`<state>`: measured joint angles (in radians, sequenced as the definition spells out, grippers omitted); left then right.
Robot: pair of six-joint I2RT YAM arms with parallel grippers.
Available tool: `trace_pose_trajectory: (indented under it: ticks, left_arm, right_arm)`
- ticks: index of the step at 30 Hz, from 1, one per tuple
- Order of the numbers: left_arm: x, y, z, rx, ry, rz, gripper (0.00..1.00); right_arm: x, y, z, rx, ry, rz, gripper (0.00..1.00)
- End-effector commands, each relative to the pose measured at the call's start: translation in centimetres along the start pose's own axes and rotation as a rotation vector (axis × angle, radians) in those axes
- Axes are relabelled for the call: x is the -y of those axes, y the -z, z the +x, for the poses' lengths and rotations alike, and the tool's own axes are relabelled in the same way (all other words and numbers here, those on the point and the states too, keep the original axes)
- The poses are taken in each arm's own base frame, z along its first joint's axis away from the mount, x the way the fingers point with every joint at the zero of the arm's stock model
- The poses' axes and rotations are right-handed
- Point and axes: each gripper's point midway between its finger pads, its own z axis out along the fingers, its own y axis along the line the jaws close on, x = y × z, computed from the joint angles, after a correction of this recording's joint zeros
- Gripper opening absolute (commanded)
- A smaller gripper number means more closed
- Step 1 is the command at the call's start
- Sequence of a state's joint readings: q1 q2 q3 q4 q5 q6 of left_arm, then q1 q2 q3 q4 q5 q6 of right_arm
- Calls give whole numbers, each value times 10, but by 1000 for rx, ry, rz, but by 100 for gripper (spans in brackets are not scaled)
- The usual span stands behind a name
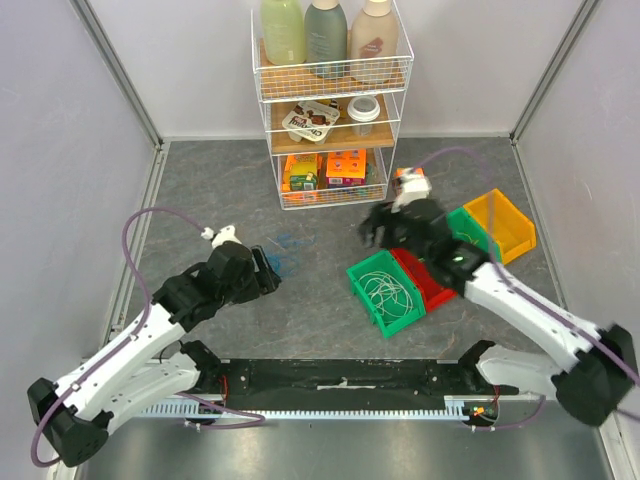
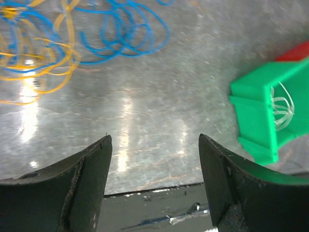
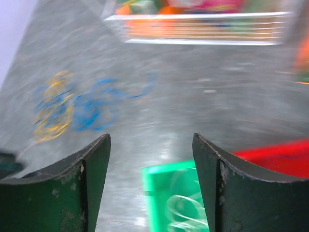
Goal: Untangle the cables
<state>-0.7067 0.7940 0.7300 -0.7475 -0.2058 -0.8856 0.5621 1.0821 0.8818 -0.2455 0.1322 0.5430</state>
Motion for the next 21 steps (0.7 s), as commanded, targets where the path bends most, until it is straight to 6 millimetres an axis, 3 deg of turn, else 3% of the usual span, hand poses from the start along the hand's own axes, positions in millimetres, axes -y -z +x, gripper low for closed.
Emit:
trace_pose_trajectory:
  ticks: [1,4,6,10,15,21]
  left_arm:
    - [-33,10,-22,94,109,-145,78]
    - [-43,3,-28,89,178,-149,77]
    - [-56,-7,-36,72,241,-169,77]
    - [-70,-28,-42,19,337,-171,75]
    - [-68,-55,-39,-3,419,-120,69]
    - [-76,-80,-31,-62,429,-151,68]
  right_arm:
    - [-126,-30,36,21,-41,-350,73]
    - [-186,-44,75,-6,32,-471,69]
    - [-210,-55,93,-2,93,-514,69]
    - [-214,-90,117,-28,140,-483,69]
    - [-209,-121,119,-8,241,-406,66]
    - [-231,-142,142,-57,282,-499,61]
